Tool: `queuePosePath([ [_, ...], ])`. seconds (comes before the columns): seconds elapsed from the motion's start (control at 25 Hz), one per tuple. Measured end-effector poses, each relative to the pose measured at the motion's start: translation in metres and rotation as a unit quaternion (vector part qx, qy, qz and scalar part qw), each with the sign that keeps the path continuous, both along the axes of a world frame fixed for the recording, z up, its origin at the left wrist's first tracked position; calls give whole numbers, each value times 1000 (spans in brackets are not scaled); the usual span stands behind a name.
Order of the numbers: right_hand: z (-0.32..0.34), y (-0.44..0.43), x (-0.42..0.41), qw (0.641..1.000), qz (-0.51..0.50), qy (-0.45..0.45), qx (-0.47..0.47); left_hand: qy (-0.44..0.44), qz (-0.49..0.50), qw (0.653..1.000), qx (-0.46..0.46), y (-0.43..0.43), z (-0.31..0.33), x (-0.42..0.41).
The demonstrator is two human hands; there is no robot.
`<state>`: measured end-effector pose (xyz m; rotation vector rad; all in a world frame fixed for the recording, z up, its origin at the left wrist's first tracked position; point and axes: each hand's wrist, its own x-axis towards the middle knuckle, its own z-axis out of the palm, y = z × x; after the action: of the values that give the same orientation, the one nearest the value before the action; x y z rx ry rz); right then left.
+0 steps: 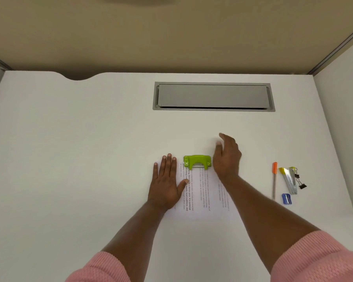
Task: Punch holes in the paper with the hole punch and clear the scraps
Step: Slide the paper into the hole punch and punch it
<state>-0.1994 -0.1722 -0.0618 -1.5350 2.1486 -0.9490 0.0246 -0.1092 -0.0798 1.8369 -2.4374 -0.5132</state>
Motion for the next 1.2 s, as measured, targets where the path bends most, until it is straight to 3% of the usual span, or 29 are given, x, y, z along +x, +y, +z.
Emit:
queuePosePath([
  [0.16, -10, 45, -42, 992, 59, 55, 98, 23, 12, 999, -34, -16, 6, -9],
  [0.32, -16, 54, -42, 979, 126, 110, 115, 27, 35, 997, -66, -27, 5, -17],
  [1.2, 0, 45, -30, 967, 151, 101, 179, -5, 24, 996, -89, -26, 5, -29],
])
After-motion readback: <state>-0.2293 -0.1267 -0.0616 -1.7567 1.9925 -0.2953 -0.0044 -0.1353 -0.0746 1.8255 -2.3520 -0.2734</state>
